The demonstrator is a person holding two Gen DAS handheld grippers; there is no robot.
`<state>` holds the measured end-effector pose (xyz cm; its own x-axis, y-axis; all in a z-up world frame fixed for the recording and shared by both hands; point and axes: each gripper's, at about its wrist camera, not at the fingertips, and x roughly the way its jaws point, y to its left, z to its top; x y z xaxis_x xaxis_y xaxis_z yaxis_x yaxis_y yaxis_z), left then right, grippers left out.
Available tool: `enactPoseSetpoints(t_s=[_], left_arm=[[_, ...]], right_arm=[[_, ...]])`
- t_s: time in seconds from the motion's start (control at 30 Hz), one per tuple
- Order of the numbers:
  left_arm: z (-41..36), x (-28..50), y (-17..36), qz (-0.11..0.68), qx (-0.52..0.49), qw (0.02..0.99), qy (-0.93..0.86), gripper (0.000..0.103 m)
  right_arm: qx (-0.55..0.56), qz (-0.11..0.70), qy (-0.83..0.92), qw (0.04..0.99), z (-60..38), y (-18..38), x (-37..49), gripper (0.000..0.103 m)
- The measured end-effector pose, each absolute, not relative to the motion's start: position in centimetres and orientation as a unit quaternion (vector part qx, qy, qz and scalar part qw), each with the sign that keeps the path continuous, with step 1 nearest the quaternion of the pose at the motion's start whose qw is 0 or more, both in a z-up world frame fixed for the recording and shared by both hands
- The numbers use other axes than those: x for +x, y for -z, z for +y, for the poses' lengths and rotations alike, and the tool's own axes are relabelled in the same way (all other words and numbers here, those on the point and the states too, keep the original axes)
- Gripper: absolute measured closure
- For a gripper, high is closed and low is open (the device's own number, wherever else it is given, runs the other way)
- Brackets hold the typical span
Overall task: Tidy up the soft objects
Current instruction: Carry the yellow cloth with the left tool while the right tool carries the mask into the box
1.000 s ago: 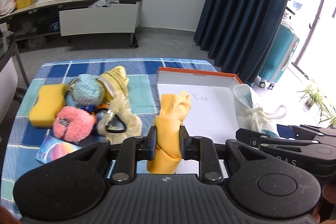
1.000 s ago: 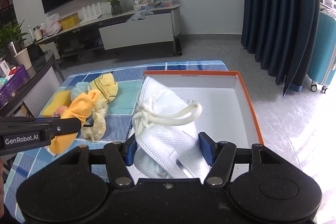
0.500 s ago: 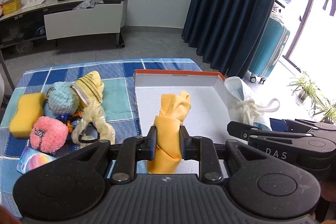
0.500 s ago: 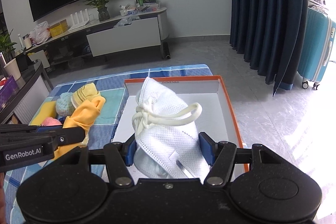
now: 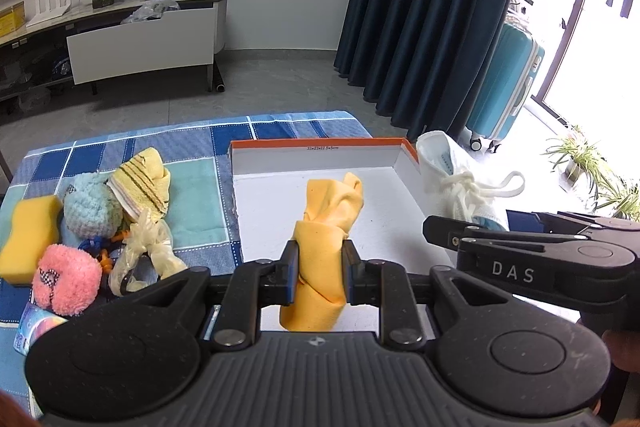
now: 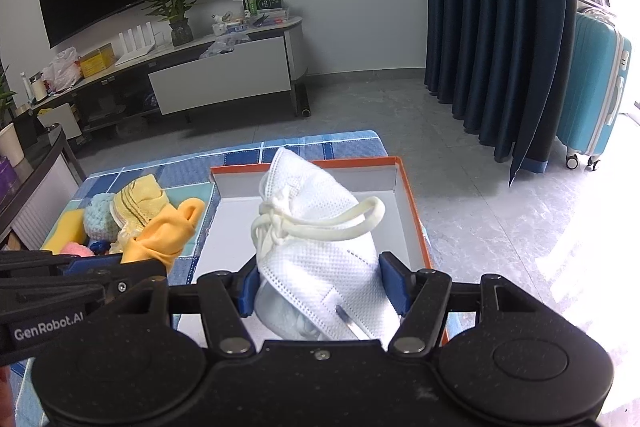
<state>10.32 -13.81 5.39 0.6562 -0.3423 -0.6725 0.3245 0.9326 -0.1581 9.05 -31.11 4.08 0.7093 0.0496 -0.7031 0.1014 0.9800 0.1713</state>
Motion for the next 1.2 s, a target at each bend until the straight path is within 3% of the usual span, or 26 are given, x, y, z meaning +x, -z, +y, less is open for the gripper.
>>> enactPoseSetpoints(t_s=[1.2], left_arm=[[-16.1,15.2,-4.1,0.399,-0.015,0.898,0.183,0.079]], right_arm=[[0.096,0.398,0.031,0.912,-32.6,-1.5,16.6,0.025]])
